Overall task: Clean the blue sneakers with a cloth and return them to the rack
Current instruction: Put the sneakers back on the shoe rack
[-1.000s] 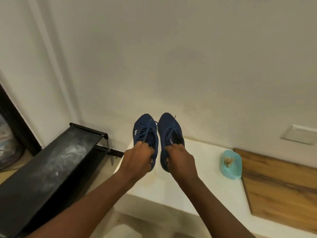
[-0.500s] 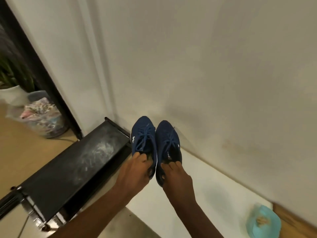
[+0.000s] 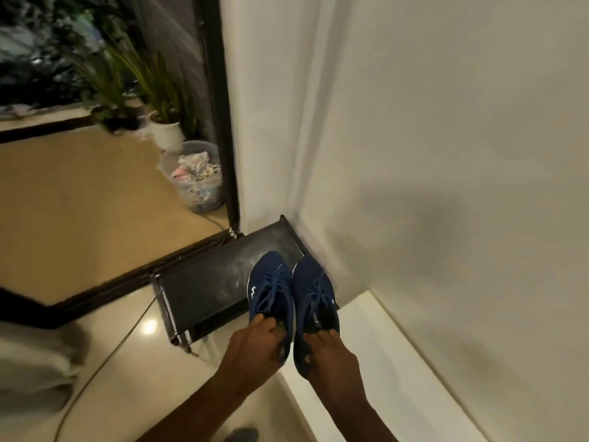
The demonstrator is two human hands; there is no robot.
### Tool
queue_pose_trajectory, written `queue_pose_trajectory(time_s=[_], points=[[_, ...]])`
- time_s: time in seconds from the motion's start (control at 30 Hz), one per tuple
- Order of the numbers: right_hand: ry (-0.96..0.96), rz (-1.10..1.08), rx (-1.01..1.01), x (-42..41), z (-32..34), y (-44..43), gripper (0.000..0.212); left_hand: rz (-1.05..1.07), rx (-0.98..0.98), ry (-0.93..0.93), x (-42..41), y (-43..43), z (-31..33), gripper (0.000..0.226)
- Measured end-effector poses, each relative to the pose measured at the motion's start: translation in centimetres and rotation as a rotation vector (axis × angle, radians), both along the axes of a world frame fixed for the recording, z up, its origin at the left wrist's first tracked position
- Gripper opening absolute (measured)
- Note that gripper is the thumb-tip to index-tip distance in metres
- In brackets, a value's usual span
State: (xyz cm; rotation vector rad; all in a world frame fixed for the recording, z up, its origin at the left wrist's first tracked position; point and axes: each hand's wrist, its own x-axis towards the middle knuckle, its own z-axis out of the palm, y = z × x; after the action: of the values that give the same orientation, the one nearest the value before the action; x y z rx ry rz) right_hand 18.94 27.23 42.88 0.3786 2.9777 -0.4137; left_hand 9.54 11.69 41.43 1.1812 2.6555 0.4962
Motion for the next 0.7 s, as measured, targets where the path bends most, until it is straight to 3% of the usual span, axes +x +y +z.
queue_pose_trajectory(time_s=[0.17,0.3,0.7], points=[[-0.071,0.213,0.005,-0.4,-2.2,-1.4,0.049,0.144,-0.127,-0.041,3.3,-4.3,-2.4,0.037],[-0.117,0.378,-0.058,0.1,-5.2,-3.4,0.042,0.326,-0.225,-0.175,6.5,-6.7,-4.2,0.036],[-0.297,0.46,-0.11,-1.9,-15.8,-10.5,0.031,0.54,-0.228,-0.294,8.5,-12.0,-17.1,0.031]])
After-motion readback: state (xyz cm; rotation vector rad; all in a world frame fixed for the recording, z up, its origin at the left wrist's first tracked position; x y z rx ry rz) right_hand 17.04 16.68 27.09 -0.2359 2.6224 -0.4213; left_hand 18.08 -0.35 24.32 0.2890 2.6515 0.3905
